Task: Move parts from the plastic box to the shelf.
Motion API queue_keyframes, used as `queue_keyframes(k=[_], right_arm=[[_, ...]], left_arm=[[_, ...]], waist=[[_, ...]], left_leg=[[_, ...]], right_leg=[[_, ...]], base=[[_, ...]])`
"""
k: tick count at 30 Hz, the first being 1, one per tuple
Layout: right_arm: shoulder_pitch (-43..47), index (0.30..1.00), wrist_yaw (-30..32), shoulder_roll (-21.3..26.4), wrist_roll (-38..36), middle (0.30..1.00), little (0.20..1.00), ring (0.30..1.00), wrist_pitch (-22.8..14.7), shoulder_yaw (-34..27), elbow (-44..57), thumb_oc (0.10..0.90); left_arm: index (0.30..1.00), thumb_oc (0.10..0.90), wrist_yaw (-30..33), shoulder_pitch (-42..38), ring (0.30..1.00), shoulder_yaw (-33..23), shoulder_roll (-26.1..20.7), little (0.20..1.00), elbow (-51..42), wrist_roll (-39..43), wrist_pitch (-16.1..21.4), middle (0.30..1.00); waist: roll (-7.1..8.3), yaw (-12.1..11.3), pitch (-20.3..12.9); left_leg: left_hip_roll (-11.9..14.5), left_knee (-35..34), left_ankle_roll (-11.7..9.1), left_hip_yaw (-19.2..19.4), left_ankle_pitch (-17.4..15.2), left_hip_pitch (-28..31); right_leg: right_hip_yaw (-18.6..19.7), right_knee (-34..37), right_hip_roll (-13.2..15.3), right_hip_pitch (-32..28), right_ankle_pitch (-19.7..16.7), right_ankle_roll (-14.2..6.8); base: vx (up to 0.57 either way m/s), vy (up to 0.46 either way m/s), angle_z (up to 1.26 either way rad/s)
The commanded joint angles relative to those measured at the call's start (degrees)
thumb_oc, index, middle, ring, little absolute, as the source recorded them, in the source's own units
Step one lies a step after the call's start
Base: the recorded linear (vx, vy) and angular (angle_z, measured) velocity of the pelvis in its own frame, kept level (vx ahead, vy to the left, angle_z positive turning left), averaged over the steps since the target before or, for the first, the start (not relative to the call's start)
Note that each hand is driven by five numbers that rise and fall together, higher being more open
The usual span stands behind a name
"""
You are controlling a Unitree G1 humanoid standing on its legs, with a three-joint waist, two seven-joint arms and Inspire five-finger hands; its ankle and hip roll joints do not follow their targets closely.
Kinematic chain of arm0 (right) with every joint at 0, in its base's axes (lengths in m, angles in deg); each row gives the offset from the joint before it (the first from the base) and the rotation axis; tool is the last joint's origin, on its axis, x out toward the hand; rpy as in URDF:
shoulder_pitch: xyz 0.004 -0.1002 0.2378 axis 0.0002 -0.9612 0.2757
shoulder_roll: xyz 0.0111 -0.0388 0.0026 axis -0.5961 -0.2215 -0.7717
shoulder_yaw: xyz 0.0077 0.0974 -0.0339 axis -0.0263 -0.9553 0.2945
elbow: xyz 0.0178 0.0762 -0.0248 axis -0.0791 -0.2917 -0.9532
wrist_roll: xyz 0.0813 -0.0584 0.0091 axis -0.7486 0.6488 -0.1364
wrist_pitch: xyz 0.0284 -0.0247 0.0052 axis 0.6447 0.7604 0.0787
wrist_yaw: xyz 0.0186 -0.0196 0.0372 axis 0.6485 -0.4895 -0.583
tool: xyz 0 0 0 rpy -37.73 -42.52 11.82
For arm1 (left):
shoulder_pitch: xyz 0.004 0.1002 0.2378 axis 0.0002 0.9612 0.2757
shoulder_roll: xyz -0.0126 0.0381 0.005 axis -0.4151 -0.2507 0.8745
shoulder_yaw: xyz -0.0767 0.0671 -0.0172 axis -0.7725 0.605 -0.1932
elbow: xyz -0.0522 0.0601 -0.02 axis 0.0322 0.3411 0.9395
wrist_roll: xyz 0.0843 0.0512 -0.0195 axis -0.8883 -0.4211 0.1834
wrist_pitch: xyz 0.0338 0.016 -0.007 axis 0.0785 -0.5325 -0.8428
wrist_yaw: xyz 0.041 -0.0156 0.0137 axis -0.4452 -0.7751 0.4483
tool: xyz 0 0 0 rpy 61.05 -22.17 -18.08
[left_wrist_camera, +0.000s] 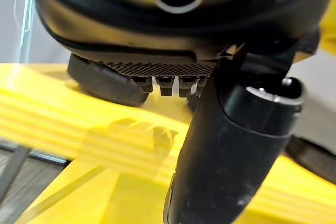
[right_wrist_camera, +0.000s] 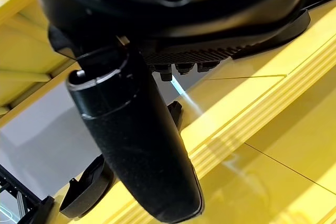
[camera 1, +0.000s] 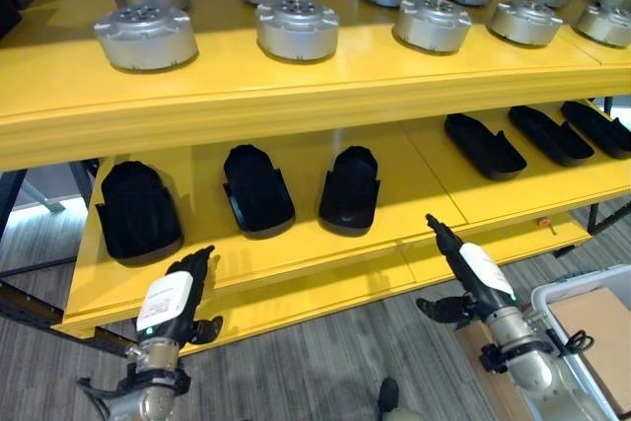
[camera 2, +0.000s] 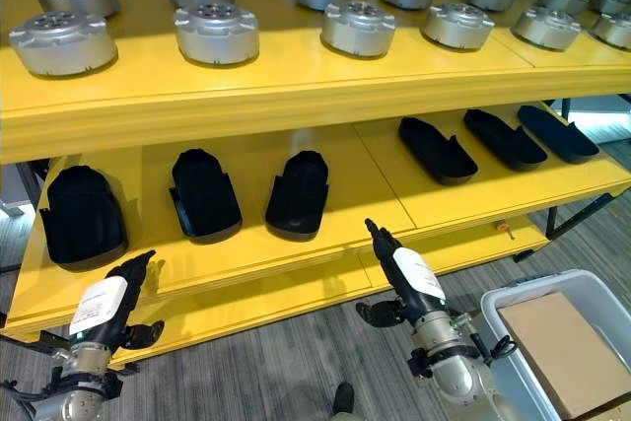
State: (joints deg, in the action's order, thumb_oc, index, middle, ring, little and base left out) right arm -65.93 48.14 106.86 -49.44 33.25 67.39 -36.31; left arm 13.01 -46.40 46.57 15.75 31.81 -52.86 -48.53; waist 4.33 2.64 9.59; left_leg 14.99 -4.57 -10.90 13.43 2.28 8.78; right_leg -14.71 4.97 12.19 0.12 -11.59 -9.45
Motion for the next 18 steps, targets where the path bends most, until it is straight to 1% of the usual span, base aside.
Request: queue_keyframes(k=[1,5,13,14,15,18], right_arm=[[6.36,1.000,4.99,1.11,-0.37,1.000,1.000,1.000,-3.40,-3.38,3.52,0.900],[6.27,1.000,5.35,1.21,-0.30,1.000,1.000,1.000,-3.56,-3.48,3.34,0.900],[7.09,1.000,5.82,1.48,-0.83,1.000,1.000,1.000,-3.79,-2.89,2.87,0.900],[7.46,1.000,5.87,1.43,-0.97,1.000,1.000,1.000,-3.85,-2.59,2.70,0.900],[7.94,1.000,5.98,1.54,-1.13,1.000,1.000,1.000,-3.90,-2.00,2.61,0.900],[8.51,1.000,6.30,1.58,-1.41,1.000,1.000,1.000,-3.97,-1.55,2.18,0.900]], left_arm=[[1.000,0.900,4.88,-6.33,1.000,-2.65,-3.18,1.000,-2.08,-1.80,0.32,1.000],[1.000,0.900,6.11,-7.32,1.000,-2.22,-2.65,1.000,1.51,-2.17,-0.78,1.000],[1.000,0.900,9.53,-11.63,1.000,-2.13,-2.77,1.000,8.66,-3.25,-4.50,1.000],[1.000,0.900,10.29,-12.59,1.000,-2.24,-2.63,1.000,9.98,-2.81,-4.89,1.000],[1.000,0.900,11.43,-14.32,1.000,-1.71,-2.82,1.000,12.69,-3.06,-6.16,1.000],[1.000,0.900,12.36,-15.89,1.000,-1.64,-3.27,1.000,13.54,-3.47,-7.24,1.000]], waist=[[2.21,-0.44,0.89],[2.44,-0.41,1.06],[3.23,-0.42,1.63],[3.38,-0.41,1.69],[3.70,-0.33,1.77],[4.21,-0.46,2.02]], left_leg=[[-0.42,-0.36,3.36,-1.59,-2.31,0.90],[-0.44,-0.30,3.35,-1.64,-2.29,0.78],[-0.50,-0.15,3.36,-1.56,-2.20,0.37],[-0.43,-0.10,3.34,-1.58,-2.14,0.23],[-0.50,-0.04,3.34,-1.53,-2.12,0.17],[-0.51,0.07,3.34,-1.60,-2.15,-0.12]], right_leg=[[-3.46,-4.68,3.84,-5.39,6.43,-2.52],[-3.50,-4.85,3.98,-5.11,6.37,-2.54],[-3.53,-5.31,3.99,-4.60,6.46,-2.66],[-3.54,-5.40,4.01,-4.41,6.43,-2.66],[-3.40,-5.58,3.95,-4.20,6.41,-2.68],[-3.37,-5.73,4.07,-3.86,6.40,-2.78]], base=[[0.00,0.000,0.00],[0.00,0.000,0.00],[0.00,0.006,0.04],[0.00,0.000,0.00],[0.00,0.013,-0.03],[0.00,0.006,-0.02]])
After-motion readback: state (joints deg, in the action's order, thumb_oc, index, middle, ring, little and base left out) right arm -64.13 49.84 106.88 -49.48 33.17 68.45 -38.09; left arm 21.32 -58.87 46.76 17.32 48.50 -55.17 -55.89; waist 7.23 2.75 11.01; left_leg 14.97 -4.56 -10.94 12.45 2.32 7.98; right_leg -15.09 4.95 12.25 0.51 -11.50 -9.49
